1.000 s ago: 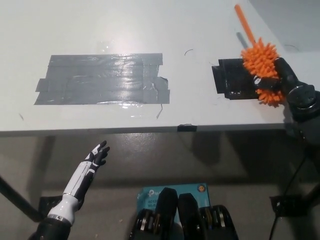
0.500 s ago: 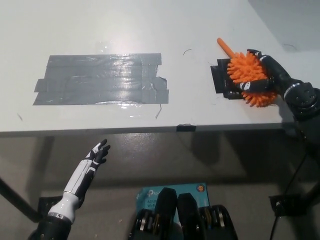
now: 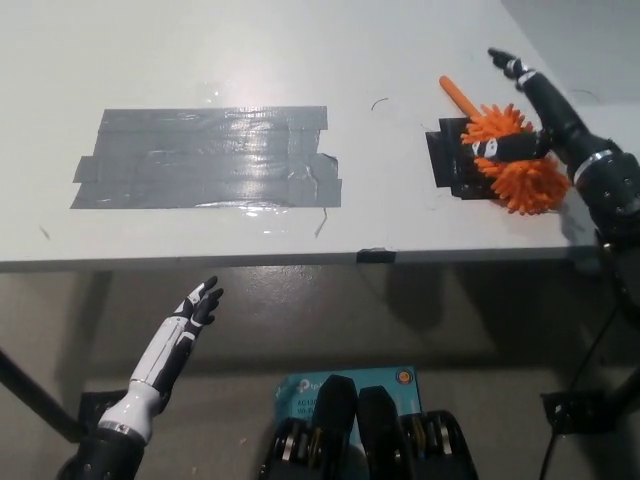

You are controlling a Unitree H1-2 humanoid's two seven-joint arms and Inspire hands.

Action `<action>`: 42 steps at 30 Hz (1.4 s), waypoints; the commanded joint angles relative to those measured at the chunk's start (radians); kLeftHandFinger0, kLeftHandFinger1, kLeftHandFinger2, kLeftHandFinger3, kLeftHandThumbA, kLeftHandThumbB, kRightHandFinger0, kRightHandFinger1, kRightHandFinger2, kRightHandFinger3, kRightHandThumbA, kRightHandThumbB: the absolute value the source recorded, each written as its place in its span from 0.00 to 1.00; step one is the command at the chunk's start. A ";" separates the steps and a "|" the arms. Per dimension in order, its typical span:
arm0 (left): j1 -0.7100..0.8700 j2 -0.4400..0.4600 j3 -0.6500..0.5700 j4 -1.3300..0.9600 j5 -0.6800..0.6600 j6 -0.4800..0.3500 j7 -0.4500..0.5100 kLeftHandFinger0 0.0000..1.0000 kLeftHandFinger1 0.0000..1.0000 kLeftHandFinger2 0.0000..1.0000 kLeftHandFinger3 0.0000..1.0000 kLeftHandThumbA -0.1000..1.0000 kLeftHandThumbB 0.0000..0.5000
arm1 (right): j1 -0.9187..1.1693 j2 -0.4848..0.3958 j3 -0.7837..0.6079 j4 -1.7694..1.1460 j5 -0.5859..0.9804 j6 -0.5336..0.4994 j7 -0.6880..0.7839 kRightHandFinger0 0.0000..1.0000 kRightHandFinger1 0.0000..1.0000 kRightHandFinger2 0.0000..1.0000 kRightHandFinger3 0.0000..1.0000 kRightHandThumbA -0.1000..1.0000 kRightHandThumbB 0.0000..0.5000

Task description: A person hands an oraange duster to the robot and the robot grabs it with its right hand and places it on the black marked spot infron tof it on the desk

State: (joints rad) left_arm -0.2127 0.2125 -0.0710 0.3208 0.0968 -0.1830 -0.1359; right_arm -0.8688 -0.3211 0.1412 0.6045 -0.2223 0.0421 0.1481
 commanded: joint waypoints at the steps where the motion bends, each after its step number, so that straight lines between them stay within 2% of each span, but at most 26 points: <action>1: -0.039 0.013 -0.005 -0.029 0.024 0.001 0.002 1.00 1.00 1.00 1.00 1.00 0.40 | -0.001 -0.099 -0.083 -0.498 0.037 0.129 0.056 1.00 1.00 1.00 1.00 0.93 0.81; 2: -0.040 0.013 -0.006 -0.028 0.025 0.001 0.003 1.00 1.00 1.00 1.00 1.00 0.39 | 0.004 -0.102 -0.091 -0.545 0.043 0.146 0.060 1.00 1.00 1.00 1.00 0.93 0.81; 5: -0.047 0.012 -0.006 -0.020 0.025 -0.001 0.002 1.00 1.00 1.00 1.00 1.00 0.42 | 0.049 -0.115 -0.118 -0.737 0.042 0.126 0.050 1.00 1.00 1.00 1.00 0.92 0.74; 8: -0.062 0.012 -0.005 -0.010 0.022 0.000 0.000 1.00 1.00 1.00 1.00 1.00 0.42 | 0.121 -0.099 -0.135 -0.954 0.062 0.190 0.057 1.00 1.00 1.00 1.00 0.91 0.79; 12: -0.085 0.003 -0.006 0.019 0.016 -0.012 0.000 1.00 1.00 1.00 1.00 1.00 0.39 | 0.252 -0.085 -0.129 -1.192 0.080 0.213 0.068 1.00 1.00 1.00 1.00 0.94 0.76; 13: -0.087 0.002 -0.007 0.024 0.016 -0.017 0.000 1.00 1.00 1.00 1.00 1.00 0.38 | 0.294 -0.083 -0.125 -1.244 0.095 0.231 0.074 1.00 1.00 1.00 1.00 0.94 0.76; 16: -0.040 -0.006 -0.018 0.010 0.019 -0.009 -0.006 1.00 1.00 1.00 1.00 1.00 0.37 | 0.518 -0.080 -0.097 -1.382 0.161 0.227 0.083 1.00 1.00 1.00 1.00 0.88 0.63; 17: -0.025 -0.008 -0.022 0.008 0.021 -0.010 -0.006 1.00 1.00 1.00 1.00 1.00 0.37 | 0.566 -0.076 -0.087 -1.392 0.163 0.221 0.083 1.00 1.00 1.00 1.00 0.88 0.65; 20: 0.015 -0.017 -0.030 0.014 0.021 -0.024 -0.005 1.00 1.00 1.00 1.00 1.00 0.36 | 0.692 -0.061 -0.059 -1.390 0.142 0.209 0.081 1.00 1.00 1.00 1.00 0.91 0.70; 23: 0.043 -0.029 -0.031 0.019 0.020 -0.036 0.005 1.00 1.00 1.00 1.00 0.98 0.38 | 0.794 -0.042 -0.045 -1.324 0.114 0.150 0.067 1.00 1.00 1.00 1.00 0.92 0.66; 24: 0.051 -0.030 -0.030 0.019 0.023 -0.038 0.010 1.00 1.00 1.00 1.00 0.97 0.38 | 0.818 -0.027 -0.046 -1.276 0.119 0.120 0.055 1.00 1.00 1.00 1.00 0.90 0.62; 27: 0.055 -0.025 -0.026 0.024 0.024 -0.036 0.014 1.00 1.00 1.00 1.00 0.97 0.39 | 0.843 0.013 -0.043 -1.155 0.108 0.074 0.028 1.00 1.00 1.00 1.00 0.90 0.63; 29: 0.057 -0.023 -0.027 0.023 0.029 -0.033 0.016 1.00 1.00 1.00 1.00 0.97 0.39 | 0.845 0.025 -0.039 -1.112 0.095 0.062 0.021 1.00 1.00 1.00 1.00 0.89 0.59; 31: 0.064 -0.028 -0.028 0.018 0.030 -0.031 0.022 1.00 1.00 1.00 1.00 0.96 0.40 | 0.833 0.051 -0.020 -0.967 0.040 0.014 -0.005 1.00 1.00 1.00 1.00 0.78 0.48; 35: 0.072 -0.032 -0.027 0.014 0.027 -0.034 0.023 1.00 1.00 1.00 1.00 0.94 0.36 | 0.821 0.083 -0.008 -0.802 0.005 -0.021 -0.026 1.00 1.00 1.00 1.00 0.73 0.42; 36: 0.069 -0.032 -0.025 0.014 0.028 -0.037 0.025 1.00 1.00 1.00 1.00 0.94 0.38 | 0.809 0.088 -0.006 -0.754 0.008 -0.037 -0.026 1.00 1.00 1.00 1.00 0.66 0.37; 38: 0.061 -0.031 -0.023 0.014 0.029 -0.036 0.026 1.00 1.00 1.00 1.00 0.94 0.40 | 0.788 0.096 -0.007 -0.685 0.012 -0.062 -0.026 1.00 1.00 1.00 1.00 0.70 0.41; 42: 0.046 -0.031 -0.027 0.012 0.040 -0.031 0.026 1.00 1.00 1.00 1.00 0.95 0.43 | 0.780 0.097 -0.014 -0.644 0.017 -0.056 -0.018 1.00 1.00 1.00 1.00 0.68 0.40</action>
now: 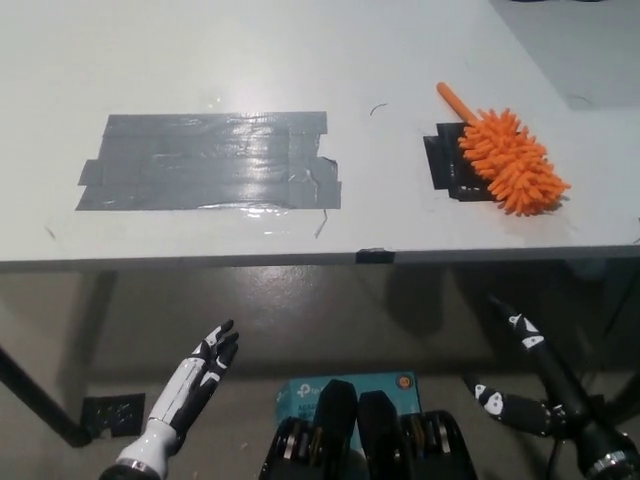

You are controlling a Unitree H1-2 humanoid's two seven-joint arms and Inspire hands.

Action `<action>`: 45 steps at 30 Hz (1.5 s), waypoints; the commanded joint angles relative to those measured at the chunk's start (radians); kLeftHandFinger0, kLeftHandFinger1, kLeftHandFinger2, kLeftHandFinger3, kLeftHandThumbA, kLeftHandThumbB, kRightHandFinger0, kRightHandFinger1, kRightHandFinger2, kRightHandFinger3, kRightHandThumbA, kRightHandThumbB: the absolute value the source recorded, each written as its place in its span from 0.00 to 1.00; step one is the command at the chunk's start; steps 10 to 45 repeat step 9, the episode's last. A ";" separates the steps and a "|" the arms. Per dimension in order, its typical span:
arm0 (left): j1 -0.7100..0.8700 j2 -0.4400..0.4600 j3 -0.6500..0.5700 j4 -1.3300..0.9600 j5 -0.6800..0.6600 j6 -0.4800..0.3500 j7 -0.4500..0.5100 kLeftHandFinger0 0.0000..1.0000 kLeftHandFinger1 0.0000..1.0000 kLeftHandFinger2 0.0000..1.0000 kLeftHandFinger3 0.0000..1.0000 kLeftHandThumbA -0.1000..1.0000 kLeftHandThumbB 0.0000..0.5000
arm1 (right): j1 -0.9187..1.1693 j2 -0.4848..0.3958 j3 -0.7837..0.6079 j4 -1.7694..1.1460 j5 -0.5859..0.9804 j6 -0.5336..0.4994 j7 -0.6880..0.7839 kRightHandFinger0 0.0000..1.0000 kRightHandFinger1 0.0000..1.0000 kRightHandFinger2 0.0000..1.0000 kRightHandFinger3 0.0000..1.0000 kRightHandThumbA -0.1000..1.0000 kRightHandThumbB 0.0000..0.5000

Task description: A person hands an oraange duster to the robot and the robot grabs it with its right hand and places it on the black marked spot infron tof it on the desk

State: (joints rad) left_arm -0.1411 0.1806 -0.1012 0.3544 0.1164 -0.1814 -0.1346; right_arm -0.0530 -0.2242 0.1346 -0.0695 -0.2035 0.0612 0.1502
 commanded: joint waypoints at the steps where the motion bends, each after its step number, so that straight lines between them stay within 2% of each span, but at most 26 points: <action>1: -0.028 0.000 0.003 -0.022 0.020 -0.031 0.025 1.00 1.00 1.00 1.00 0.95 0.43 | -0.037 -0.001 -0.009 0.035 0.000 -0.079 -0.019 1.00 1.00 1.00 1.00 0.68 0.40; 4: -0.034 0.005 0.004 -0.016 0.017 -0.045 0.020 1.00 1.00 1.00 1.00 0.95 0.36 | -0.041 -0.002 -0.013 0.060 0.013 -0.087 -0.013 1.00 1.00 1.00 1.00 0.67 0.38; 8: -0.040 0.005 0.008 -0.025 0.016 -0.025 0.018 1.00 1.00 1.00 1.00 0.92 0.37 | -0.054 -0.011 -0.005 0.074 0.005 -0.081 0.002 1.00 1.00 1.00 1.00 0.69 0.41; 45: -0.041 0.005 0.008 -0.028 0.017 -0.021 0.018 1.00 1.00 1.00 1.00 0.92 0.37 | -0.055 -0.013 -0.004 0.074 0.002 -0.079 0.004 1.00 1.00 1.00 1.00 0.69 0.41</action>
